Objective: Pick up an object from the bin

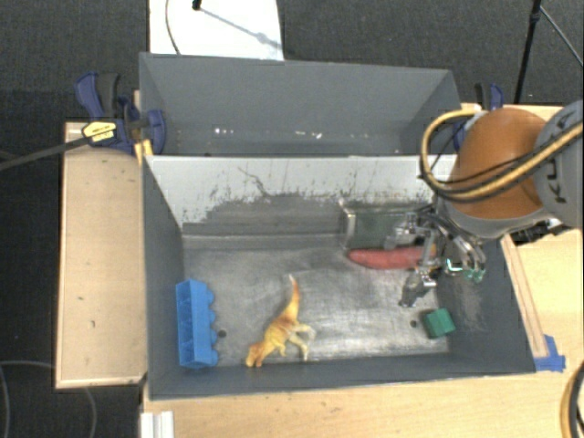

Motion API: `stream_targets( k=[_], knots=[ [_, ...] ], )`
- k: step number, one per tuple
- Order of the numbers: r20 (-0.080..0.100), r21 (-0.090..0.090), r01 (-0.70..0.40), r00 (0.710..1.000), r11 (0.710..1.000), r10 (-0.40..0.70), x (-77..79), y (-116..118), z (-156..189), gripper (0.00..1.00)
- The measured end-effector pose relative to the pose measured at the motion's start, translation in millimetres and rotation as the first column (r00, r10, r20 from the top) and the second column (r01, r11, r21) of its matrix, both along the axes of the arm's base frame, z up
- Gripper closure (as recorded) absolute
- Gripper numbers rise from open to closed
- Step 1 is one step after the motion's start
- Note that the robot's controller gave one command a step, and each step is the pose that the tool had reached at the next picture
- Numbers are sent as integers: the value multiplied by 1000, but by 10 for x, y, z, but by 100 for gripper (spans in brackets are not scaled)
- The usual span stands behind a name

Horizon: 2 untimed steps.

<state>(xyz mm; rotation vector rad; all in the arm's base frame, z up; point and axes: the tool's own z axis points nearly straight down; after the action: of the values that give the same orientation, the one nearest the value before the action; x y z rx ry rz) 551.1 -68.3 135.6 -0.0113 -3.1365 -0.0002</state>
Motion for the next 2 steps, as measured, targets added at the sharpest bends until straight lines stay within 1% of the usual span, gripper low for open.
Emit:
stream_targets(
  k=[1, 2],
  knots=[
    [8, -1, -1, 1000, 1000, 1, 20, 1, 40, 0],
    [15, -2, -39, 999, 999, 39, 297, -147, -616, 100]
  ],
)
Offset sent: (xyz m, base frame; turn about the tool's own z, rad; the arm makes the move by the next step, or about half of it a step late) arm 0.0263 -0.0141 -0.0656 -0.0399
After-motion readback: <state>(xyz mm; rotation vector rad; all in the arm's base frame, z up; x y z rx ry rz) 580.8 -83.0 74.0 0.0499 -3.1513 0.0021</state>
